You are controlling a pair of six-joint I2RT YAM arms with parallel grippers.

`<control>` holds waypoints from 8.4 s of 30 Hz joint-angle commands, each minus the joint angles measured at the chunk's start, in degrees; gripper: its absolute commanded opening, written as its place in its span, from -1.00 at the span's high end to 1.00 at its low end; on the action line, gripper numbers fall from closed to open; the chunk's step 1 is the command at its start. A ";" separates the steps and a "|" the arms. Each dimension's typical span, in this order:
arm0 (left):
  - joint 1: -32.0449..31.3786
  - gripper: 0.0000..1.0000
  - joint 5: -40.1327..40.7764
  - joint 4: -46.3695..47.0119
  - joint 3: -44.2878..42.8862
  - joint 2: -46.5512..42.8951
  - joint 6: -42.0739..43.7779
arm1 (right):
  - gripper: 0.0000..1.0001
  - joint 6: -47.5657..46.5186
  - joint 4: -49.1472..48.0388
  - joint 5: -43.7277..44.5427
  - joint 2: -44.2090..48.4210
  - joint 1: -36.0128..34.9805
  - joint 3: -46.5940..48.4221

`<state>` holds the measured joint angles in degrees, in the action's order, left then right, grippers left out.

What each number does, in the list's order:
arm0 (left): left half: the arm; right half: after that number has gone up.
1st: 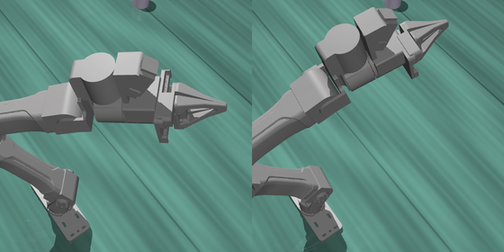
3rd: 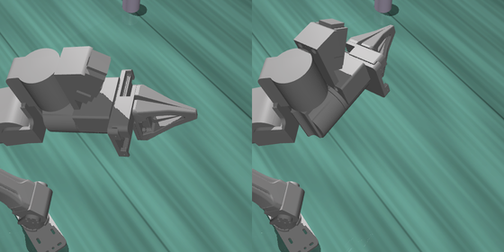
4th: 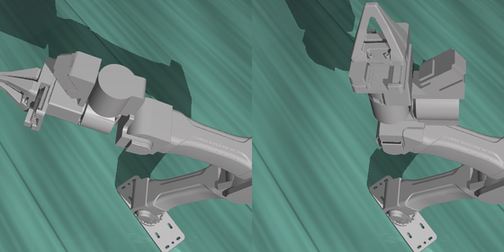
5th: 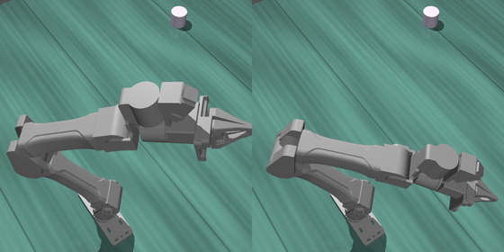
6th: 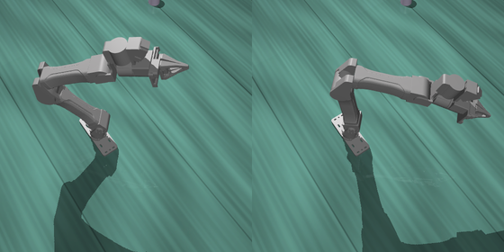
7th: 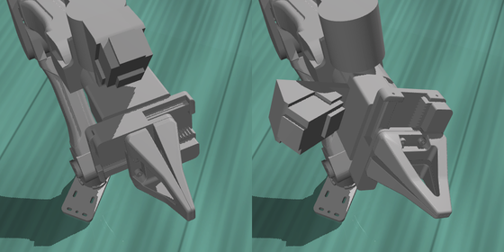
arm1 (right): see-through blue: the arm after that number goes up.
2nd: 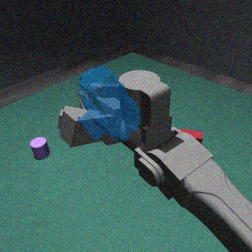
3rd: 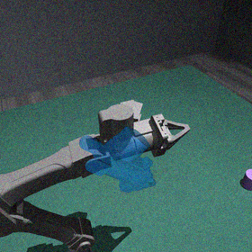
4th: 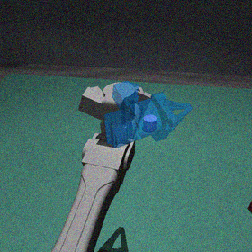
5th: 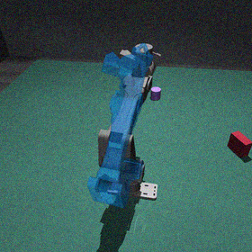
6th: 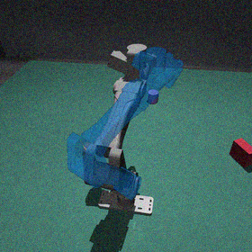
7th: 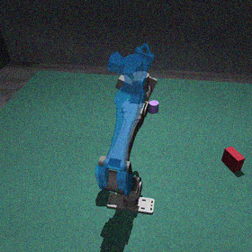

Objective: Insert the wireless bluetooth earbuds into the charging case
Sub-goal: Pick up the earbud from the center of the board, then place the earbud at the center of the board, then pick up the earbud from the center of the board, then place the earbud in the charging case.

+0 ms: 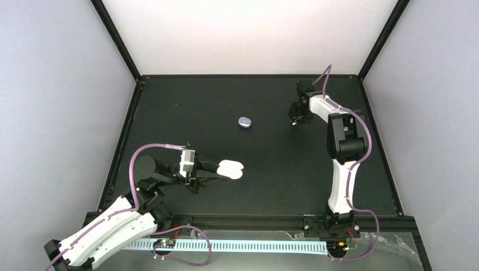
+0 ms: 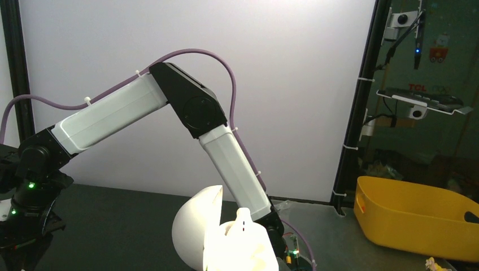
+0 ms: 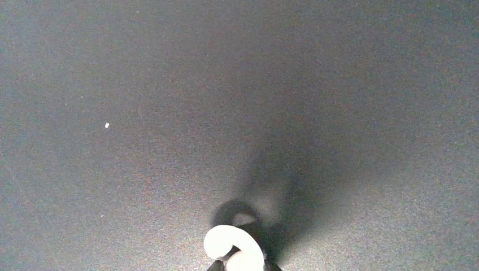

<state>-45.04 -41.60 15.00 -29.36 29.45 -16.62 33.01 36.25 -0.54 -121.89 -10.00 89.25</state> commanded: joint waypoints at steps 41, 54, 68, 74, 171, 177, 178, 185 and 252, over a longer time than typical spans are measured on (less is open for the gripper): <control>-0.41 0.97 -0.90 1.51 0.02 -0.82 0.03 | 0.87 15.17 -18.61 -1.92 36.35 -26.28 -47.26; -0.40 0.97 -0.93 1.42 0.01 0.43 0.10 | 0.32 7.83 -12.57 -4.77 36.43 -26.41 -42.88; -0.45 0.97 -0.93 1.43 -0.08 1.53 0.24 | 0.52 -8.75 -5.36 -4.25 33.90 -21.43 -36.69; -0.40 0.97 -0.87 1.27 -0.08 1.78 0.41 | 0.53 -10.79 -6.31 -6.68 30.63 -21.33 -35.89; -0.49 0.97 3.89 1.25 -8.50 12.26 6.72 | 0.98 -47.58 20.18 17.73 58.67 -57.74 15.07; -0.53 0.97 4.68 2.33 -6.86 11.69 7.27 | 0.98 -45.71 27.76 24.38 54.58 -67.49 17.71; -0.52 0.97 4.69 2.18 -6.85 11.62 7.50 | 0.98 -45.01 28.85 24.07 54.50 -68.12 17.71; -0.54 0.97 4.38 0.41 -6.14 10.73 10.34 | 0.98 -39.42 34.56 21.75 56.16 -69.95 13.99; -1.55 0.97 0.77 -8.41 -7.98 7.92 19.07 | 0.98 -45.58 24.66 21.71 45.60 -75.06 8.71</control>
<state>-46.26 -40.71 5.98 -35.57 38.20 1.54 -11.90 61.30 19.44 -76.55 -84.58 98.78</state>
